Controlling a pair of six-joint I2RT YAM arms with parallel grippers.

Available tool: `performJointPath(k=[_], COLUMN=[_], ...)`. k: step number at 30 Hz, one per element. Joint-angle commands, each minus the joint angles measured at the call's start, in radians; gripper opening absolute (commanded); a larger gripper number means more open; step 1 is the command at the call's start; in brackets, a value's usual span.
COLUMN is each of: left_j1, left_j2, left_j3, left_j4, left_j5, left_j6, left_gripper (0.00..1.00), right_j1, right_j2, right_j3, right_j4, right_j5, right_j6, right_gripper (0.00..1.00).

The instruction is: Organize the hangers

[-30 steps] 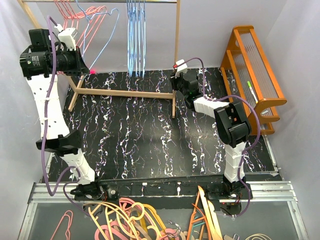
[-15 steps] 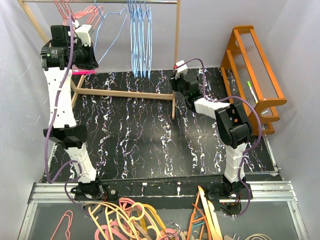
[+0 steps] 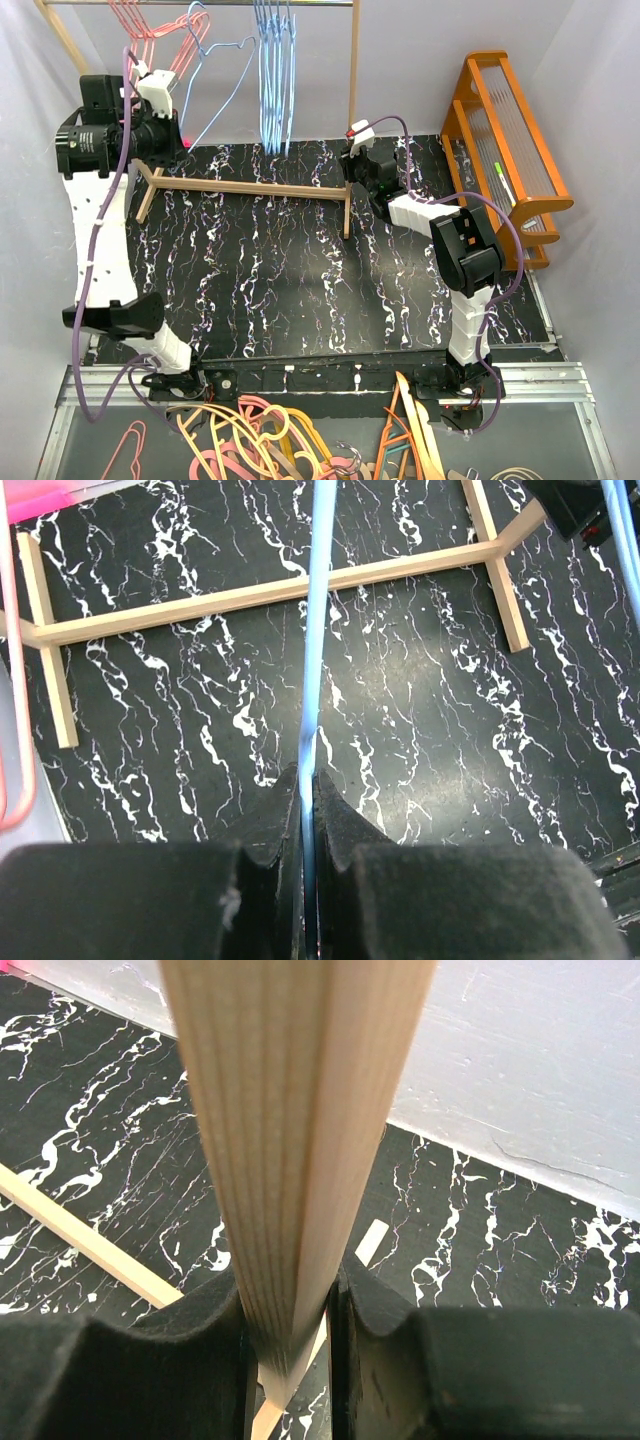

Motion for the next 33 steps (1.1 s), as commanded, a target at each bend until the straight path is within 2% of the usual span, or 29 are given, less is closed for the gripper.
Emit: performJointPath(k=[1,10,19,28,33], left_j1=[0.002,0.002,-0.006,-0.068,-0.142], left_j2=[-0.073,0.111,0.191,0.286,0.330], left_j3=[-0.040,0.236,0.241,0.310,0.353], left_j4=[0.031,0.077,0.108,0.144,0.158], left_j5=[-0.041,-0.036,0.019,-0.053,-0.086], left_j6=[0.014,-0.016,-0.024,-0.017,-0.009], left_gripper=[0.00,0.00,0.00,0.00,0.00], right_j1=[0.025,0.025,0.025,0.033,0.034], right_j2=[-0.001,-0.002,-0.017,-0.026,-0.026], right_j3=[0.049,0.040,0.031,0.025,0.027], right_j4=[-0.045,-0.051,-0.050,-0.048,-0.048], right_j5=[-0.081,-0.101,-0.114,-0.117,-0.115], right_j6=[-0.077,-0.078,-0.084,-0.072,-0.067], right_gripper=[0.08,0.08,0.08,0.08,0.08])
